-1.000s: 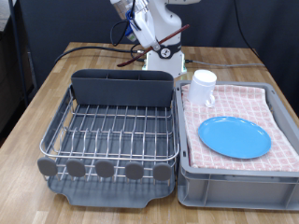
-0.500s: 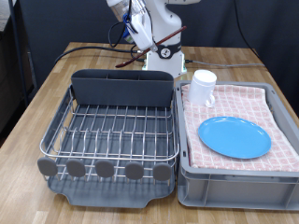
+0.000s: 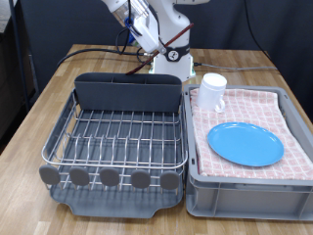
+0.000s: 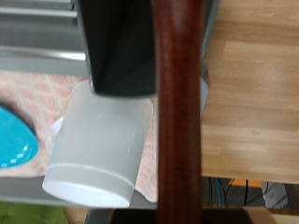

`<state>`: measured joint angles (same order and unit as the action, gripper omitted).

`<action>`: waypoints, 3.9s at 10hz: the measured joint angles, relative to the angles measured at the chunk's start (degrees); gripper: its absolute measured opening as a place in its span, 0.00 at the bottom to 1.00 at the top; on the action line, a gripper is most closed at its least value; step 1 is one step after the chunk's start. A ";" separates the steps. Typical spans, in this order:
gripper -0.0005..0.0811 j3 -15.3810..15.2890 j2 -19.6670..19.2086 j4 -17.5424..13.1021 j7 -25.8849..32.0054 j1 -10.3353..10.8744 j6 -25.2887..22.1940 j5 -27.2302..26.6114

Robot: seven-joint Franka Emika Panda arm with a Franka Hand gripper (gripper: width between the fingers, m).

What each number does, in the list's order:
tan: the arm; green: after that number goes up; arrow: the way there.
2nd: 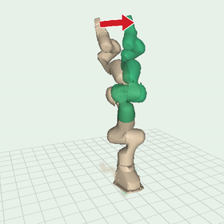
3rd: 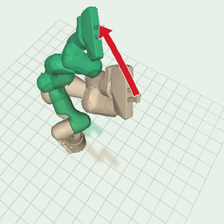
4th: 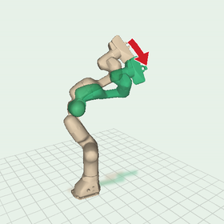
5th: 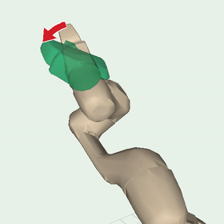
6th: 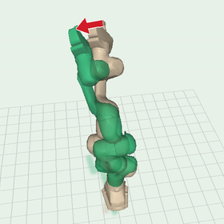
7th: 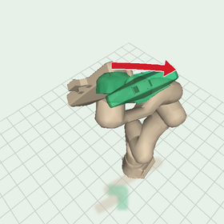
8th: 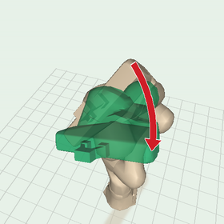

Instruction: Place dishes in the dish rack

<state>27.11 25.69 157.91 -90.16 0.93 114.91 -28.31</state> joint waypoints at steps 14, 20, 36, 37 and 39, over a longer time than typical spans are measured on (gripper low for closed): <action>0.21 7.62 -14.80 -4.46 11.35 1.78 0.07 -10.02; 0.89 4.00 -13.88 -4.50 3.31 1.52 5.90 -2.82; 0.99 -15.70 3.33 -5.36 -35.95 -1.77 4.23 20.11; 0.99 -15.87 3.32 -5.36 -35.96 -1.80 4.33 21.06; 0.99 -18.17 3.33 -6.24 -38.22 -2.77 3.79 27.87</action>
<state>8.94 29.02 151.68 -128.38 -1.84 118.70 -0.44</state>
